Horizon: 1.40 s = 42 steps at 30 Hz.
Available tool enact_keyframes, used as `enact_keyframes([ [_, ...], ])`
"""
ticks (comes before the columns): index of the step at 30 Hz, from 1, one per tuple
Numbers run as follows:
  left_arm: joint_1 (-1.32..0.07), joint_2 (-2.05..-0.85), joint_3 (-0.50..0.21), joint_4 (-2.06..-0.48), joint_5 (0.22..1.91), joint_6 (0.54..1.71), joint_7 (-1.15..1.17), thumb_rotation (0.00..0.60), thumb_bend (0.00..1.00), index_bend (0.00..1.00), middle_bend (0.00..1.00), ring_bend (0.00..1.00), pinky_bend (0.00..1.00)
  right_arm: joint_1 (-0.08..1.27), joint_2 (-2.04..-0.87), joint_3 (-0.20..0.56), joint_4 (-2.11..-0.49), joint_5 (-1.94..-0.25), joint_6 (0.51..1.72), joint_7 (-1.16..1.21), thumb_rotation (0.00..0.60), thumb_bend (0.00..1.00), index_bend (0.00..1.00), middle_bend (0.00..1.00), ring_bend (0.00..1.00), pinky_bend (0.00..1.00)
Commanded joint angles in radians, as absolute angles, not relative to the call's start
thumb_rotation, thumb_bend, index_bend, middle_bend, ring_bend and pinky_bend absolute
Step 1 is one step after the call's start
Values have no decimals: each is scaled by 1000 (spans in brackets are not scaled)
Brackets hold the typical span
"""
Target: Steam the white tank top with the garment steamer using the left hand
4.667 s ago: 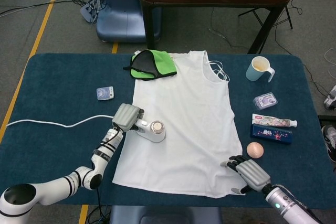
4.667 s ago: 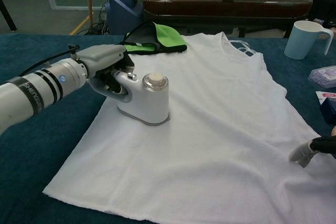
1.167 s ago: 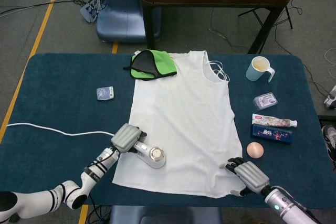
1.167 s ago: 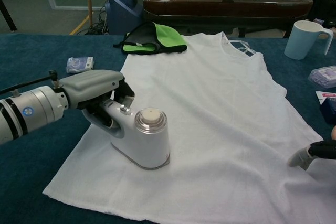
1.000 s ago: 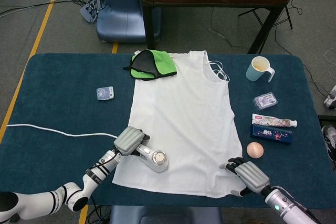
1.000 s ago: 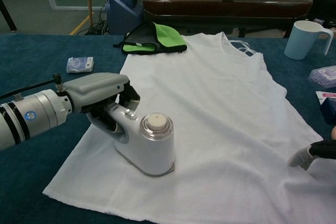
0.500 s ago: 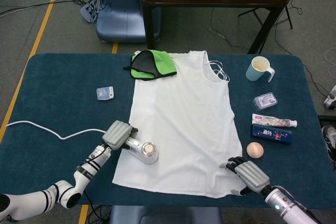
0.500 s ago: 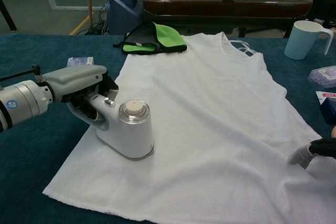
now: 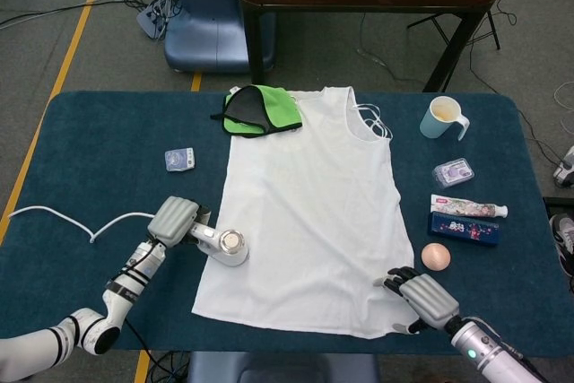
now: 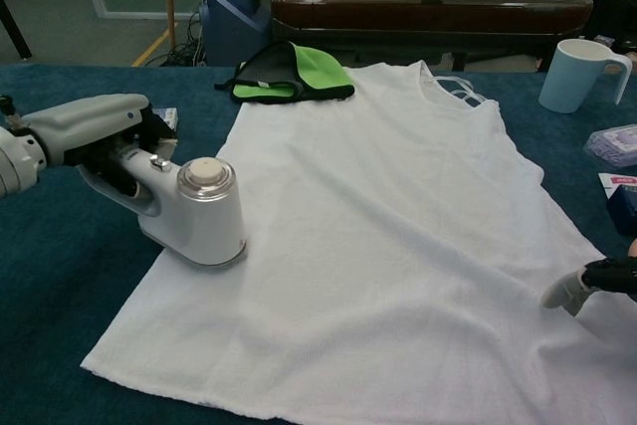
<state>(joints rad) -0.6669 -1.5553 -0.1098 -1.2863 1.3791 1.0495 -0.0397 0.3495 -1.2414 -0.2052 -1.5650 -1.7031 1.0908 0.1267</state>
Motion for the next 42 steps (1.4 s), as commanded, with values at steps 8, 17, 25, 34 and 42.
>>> enact_keyframes([
  [8,-604,-1459,-128,-1315,1353,1100,-117,600,199,773,686,562,589,345,-1246,-185,-1560,-1713,1133,138,600,168,230,287,162,155],
  [17,-559,-1461,-106,-1193,1354,1105,-190,600,199,765,675,554,589,339,-1247,-156,-1562,-1741,1209,137,600,162,159,257,163,155],
  [25,-543,-1494,-93,-1077,1372,1097,-268,600,198,734,653,545,589,327,-1215,-98,-1607,-1723,1290,111,600,144,90,212,122,148],
  [34,-537,-1516,-78,-1029,1387,1071,-297,600,199,646,579,502,575,316,-1140,-34,-1659,-1683,1352,52,600,125,74,207,109,133],
  [42,-538,-1472,-77,-1107,1376,1042,-217,600,197,204,234,182,370,307,-1127,-29,-1657,-1675,1355,72,600,124,71,207,108,132],
])
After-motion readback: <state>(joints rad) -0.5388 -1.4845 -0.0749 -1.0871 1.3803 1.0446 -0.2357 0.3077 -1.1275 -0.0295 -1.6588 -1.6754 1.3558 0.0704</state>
